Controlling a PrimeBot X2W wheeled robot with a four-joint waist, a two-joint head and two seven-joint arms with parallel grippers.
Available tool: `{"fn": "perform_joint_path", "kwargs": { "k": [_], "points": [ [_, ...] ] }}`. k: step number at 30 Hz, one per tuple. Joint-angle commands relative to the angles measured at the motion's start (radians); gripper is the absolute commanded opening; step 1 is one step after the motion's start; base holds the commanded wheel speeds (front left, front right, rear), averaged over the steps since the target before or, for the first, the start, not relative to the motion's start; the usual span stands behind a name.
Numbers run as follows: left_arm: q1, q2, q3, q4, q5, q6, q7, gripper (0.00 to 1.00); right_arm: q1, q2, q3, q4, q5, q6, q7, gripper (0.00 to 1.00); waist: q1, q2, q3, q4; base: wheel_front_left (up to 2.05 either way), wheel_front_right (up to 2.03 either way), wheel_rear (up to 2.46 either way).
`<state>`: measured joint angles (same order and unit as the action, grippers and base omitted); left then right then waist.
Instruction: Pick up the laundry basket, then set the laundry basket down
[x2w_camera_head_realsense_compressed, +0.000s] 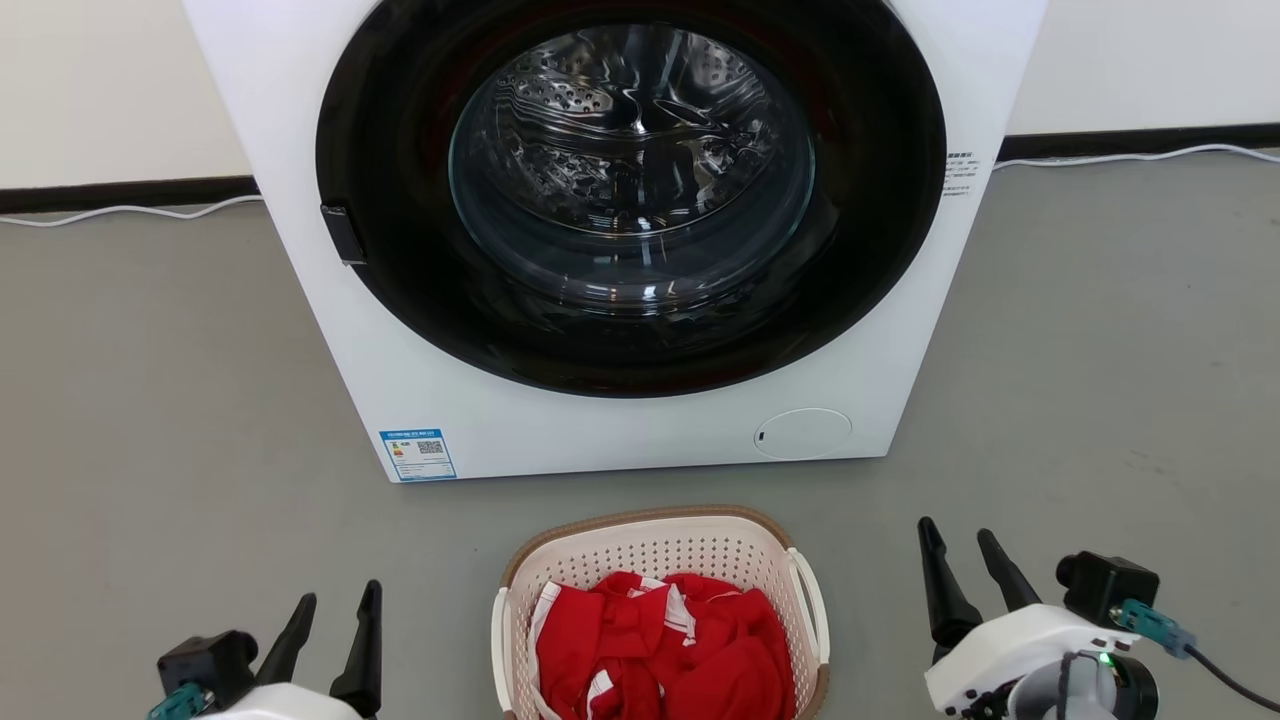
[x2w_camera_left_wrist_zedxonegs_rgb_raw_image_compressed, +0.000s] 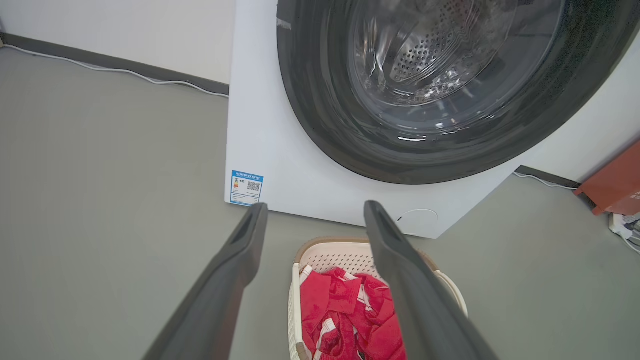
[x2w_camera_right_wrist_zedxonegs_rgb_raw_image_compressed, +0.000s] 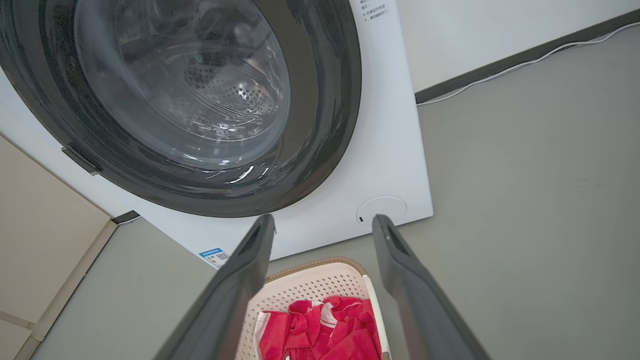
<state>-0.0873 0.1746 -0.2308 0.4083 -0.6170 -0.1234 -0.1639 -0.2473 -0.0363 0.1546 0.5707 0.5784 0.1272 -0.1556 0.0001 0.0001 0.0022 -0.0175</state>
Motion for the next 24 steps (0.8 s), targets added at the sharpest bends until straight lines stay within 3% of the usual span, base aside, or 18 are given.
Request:
{"fn": "perform_joint_path", "kwargs": {
  "k": [1, 24],
  "points": [
    [-0.066, 0.027, 0.017, -0.017, 0.033, -0.006, -0.016, 1.0, -0.048, -0.007, 0.028, -0.013, -0.026, 0.003, -0.024, 1.0, -0.0001, -0.0001, 0.0, 0.0, 0.0, 0.0, 0.0],
    [-0.087, 0.034, 0.004, 0.047, 0.279, -0.007, -0.083, 1.0, -0.108, -0.013, 0.072, 0.064, -0.299, 0.003, -0.091, 1.0, -0.0001, -0.0001, -0.006, -0.006, 0.0, 0.0, 0.0]
  ]
}}
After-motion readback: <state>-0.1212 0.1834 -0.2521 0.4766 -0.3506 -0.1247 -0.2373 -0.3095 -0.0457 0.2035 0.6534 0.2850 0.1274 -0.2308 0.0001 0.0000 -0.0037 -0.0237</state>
